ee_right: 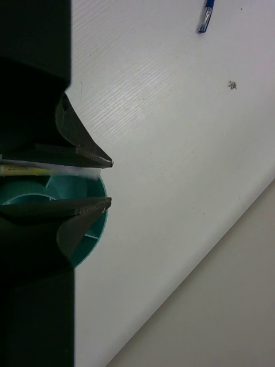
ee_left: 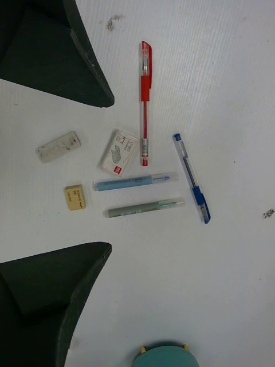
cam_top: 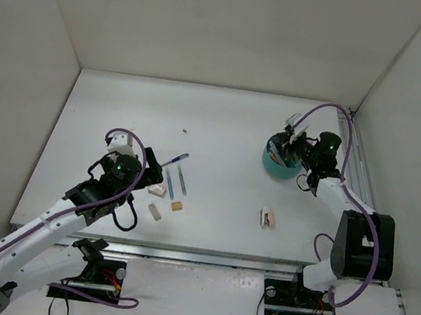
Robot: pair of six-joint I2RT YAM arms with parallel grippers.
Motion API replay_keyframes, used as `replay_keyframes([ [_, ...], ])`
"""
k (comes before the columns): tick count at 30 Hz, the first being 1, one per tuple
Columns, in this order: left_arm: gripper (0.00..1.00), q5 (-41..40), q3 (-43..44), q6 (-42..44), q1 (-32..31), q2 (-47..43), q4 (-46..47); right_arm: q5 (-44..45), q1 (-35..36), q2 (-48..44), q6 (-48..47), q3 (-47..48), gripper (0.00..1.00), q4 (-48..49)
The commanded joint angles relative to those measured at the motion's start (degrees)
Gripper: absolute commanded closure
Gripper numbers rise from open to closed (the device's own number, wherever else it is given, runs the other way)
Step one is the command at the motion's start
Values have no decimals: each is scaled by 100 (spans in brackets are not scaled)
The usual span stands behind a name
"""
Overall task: Sort the stationery into containers
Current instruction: Place the pen in the storage box, then pick up the pen from the center of the board.
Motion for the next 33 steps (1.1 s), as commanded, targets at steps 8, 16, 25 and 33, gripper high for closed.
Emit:
replay_keyframes([
  [8, 0, -99, 134, -33, 35, 64, 282, -414, -269, -328, 279, -122, 58, 492],
  [16, 0, 182, 529, 231, 35, 757, 555, 295, -234, -1444, 1488, -192, 2, 492],
  [25, 0, 1340, 1997, 723, 210, 3111, 696, 2529, 74, -3359, 3434, -929, 2, 352],
  [33, 0, 1756, 2690, 451, 210, 4264, 617, 3277, 118, -3520, 3706, -404, 2, -1554],
])
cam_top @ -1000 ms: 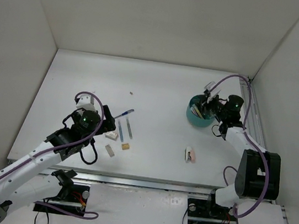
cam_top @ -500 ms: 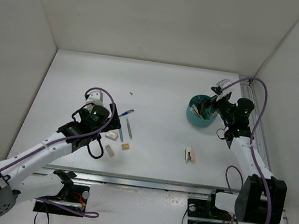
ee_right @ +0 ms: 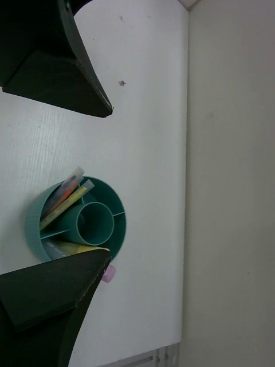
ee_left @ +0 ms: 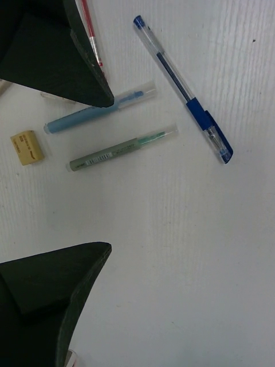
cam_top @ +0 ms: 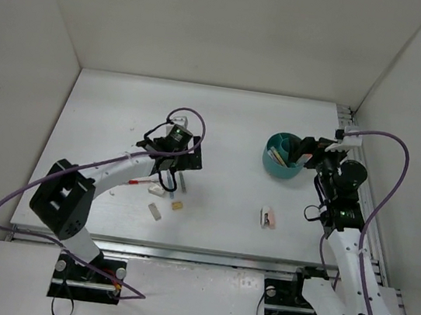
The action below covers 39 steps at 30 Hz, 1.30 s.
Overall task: Sort the stationery into containers
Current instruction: Pick up the pen from the center of the board.
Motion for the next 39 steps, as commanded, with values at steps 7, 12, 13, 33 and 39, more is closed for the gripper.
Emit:
replay_keyframes([
  [7, 11, 66, 1181, -212, -90, 1186, -494, 750, 53, 150, 311, 515, 2, -821],
  [12, 11, -382, 1181, -511, -142, 1274, -846, 951, 70, 133, 284, 462, 2, -812],
  [13, 11, -409, 1181, -520, -142, 1292, -846, 987, 62, 150, 275, 454, 2, -821],
  [33, 80, -409, 1472, -432, -195, 1978, -618, 1066, 53, 89, 178, 498, 2, -1040],
  [39, 100, -383, 1462, -256, -257, 1881, -424, 952, 62, -78, 275, 454, 2, -1119],
])
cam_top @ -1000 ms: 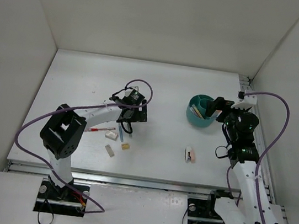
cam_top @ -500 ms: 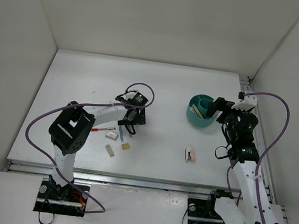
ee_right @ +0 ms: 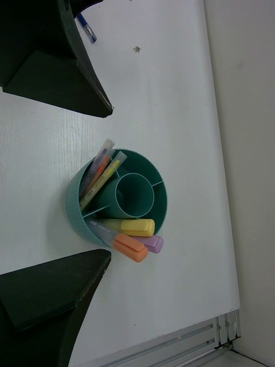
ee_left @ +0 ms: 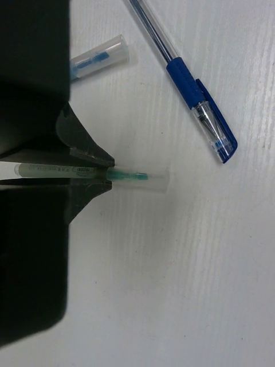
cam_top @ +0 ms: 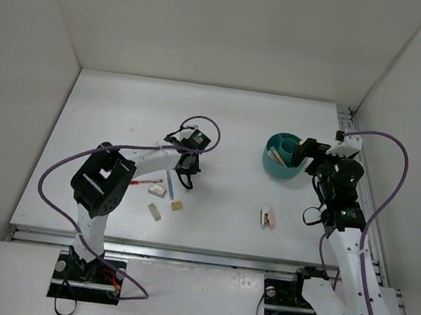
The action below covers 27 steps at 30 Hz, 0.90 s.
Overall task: Sort the stationery into containers
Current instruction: Pick up the pen from the center of the board, then place the pen in the storage box.
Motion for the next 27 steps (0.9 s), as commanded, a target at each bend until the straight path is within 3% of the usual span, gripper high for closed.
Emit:
replay_keyframes([
  [1, 100, 15, 197, 218, -47, -206, 255, -51, 29, -240, 118, 170, 2, 277],
  [5, 100, 392, 197, 770, -100, -294, 676, -78, 20, -555, 179, 73, 2, 189],
  [11, 100, 2167, -23, 2492, -284, -803, 2609, -289, 29, -1012, 364, -270, 2, 602],
  [14, 100, 2914, 240, 2854, -284, -822, 3435, -271, 29, -1312, 408, -410, 2, 699],
  [18, 100, 3741, 942, 2637, -284, -358, 4463, -122, 29, -1663, 496, -507, 2, 568],
  [23, 100, 3655, 1436, 1811, -398, 285, 6177, 10, 29, -2120, 522, -499, 2, -2],
  [27, 100, 2533, 1822, 1379, -626, 698, 6917, 308, 38, -2550, 513, -472, 2, -346],
])
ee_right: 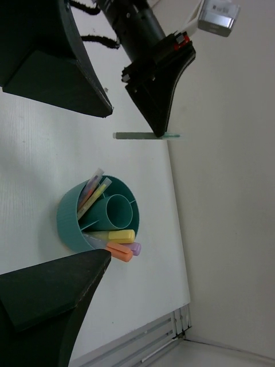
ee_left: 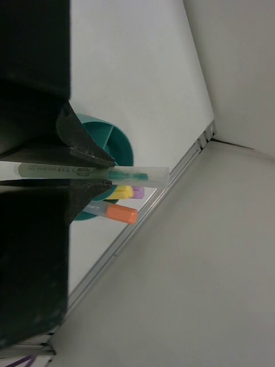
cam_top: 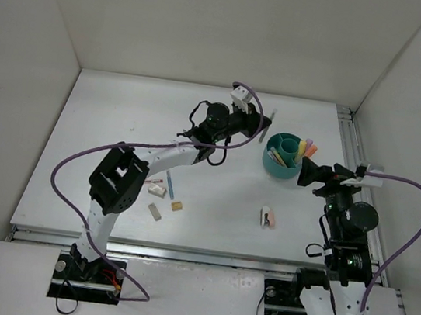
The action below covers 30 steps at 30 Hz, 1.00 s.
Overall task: Sort the stationery into containers
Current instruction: Place the pen in the storage box.
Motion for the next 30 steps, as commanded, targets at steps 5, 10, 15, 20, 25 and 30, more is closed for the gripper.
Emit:
replay_keyframes([
  [5, 100, -1527, 957, -600, -532, 582, 1474, 625, 37, -715, 276, -42, 2, -236],
  [10, 100, -2107, 967, -697, -805, 803, 2018, 898, 46, -1050, 364, -192, 2, -333],
  [15, 100, -2749, 1002, -583, -1042, 1075, 2362, 819, 64, -1085, 435, -192, 2, -342],
  [20, 100, -3100, 968, -785, -1104, 1356, 2590, 652, 81, -1068, 435, -209, 2, -334],
  [25, 100, -3689, 915, -399, -1297, 1550, 3012, 520, 64, -980, 435, -227, 2, -255],
  [30, 100, -4093, 712, -372, -1350, 1594, 3329, 441, 64, -936, 443, -253, 2, -211],
])
